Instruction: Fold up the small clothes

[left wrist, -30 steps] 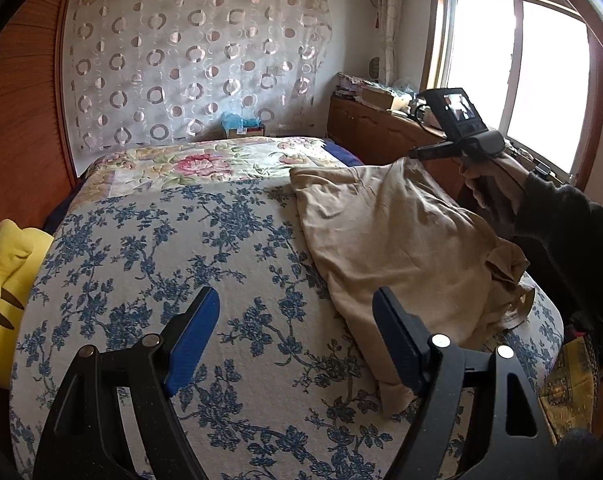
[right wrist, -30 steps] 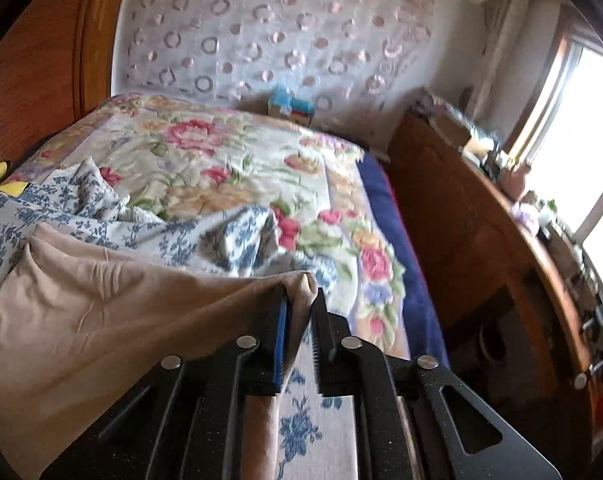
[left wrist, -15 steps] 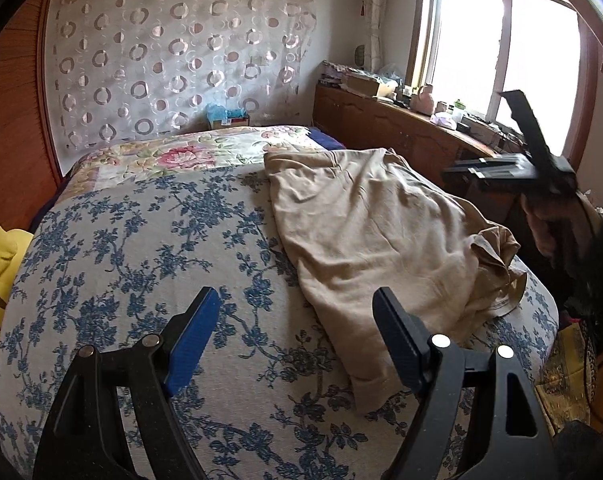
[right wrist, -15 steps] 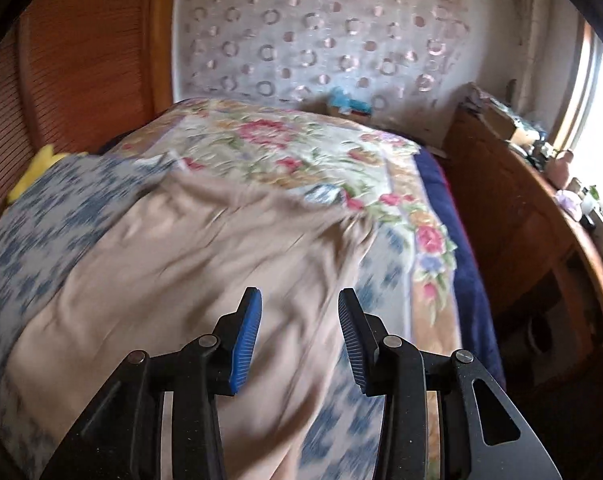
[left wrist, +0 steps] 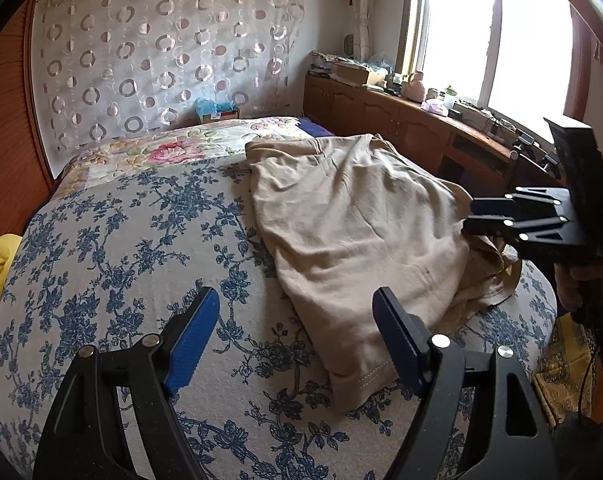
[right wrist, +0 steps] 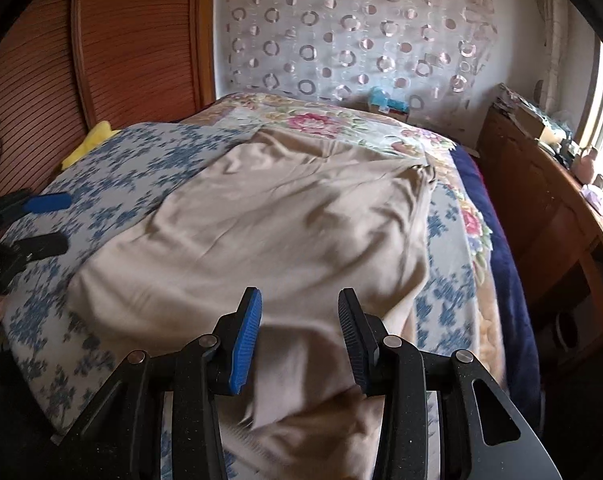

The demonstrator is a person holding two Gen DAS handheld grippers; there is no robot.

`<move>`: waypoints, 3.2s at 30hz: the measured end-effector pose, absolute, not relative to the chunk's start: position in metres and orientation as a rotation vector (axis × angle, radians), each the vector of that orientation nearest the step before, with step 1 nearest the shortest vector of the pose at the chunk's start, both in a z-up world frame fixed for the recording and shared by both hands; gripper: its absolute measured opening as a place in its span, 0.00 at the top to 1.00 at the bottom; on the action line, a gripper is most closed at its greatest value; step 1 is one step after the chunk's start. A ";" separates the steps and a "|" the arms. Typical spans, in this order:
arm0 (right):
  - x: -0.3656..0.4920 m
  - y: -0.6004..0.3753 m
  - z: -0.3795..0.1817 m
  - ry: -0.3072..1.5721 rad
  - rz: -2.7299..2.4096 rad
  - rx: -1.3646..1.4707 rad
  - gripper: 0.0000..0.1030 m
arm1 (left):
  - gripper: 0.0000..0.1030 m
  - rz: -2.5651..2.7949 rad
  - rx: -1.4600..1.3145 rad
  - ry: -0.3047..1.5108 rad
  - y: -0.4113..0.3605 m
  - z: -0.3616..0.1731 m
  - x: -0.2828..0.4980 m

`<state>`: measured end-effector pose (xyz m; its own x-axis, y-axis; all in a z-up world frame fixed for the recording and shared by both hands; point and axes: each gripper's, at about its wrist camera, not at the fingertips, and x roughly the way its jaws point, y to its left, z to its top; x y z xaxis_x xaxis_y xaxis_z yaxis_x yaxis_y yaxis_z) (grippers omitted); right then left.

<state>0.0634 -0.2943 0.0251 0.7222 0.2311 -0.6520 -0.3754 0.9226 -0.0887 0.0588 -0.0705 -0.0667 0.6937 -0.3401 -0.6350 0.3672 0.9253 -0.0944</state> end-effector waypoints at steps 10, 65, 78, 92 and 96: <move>0.045 -0.305 0.015 0.723 0.336 -0.210 0.60 | 0.23 -0.404 0.047 0.724 -0.075 -0.074 0.059; 0.015 -0.367 0.002 0.790 0.204 0.071 0.46 | 0.54 -0.482 0.081 0.863 -0.088 -0.101 0.055; 0.018 -0.352 0.001 0.755 0.335 0.028 0.93 | 0.96 -0.600 0.064 0.836 -0.095 -0.082 0.041; 0.000 -0.364 0.028 0.614 0.339 0.070 0.94 | 0.96 -0.614 0.010 0.752 -0.084 -0.043 0.036; 0.014 -0.369 0.038 0.558 0.360 0.104 0.94 | 0.96 -0.585 0.001 0.697 -0.077 -0.020 0.067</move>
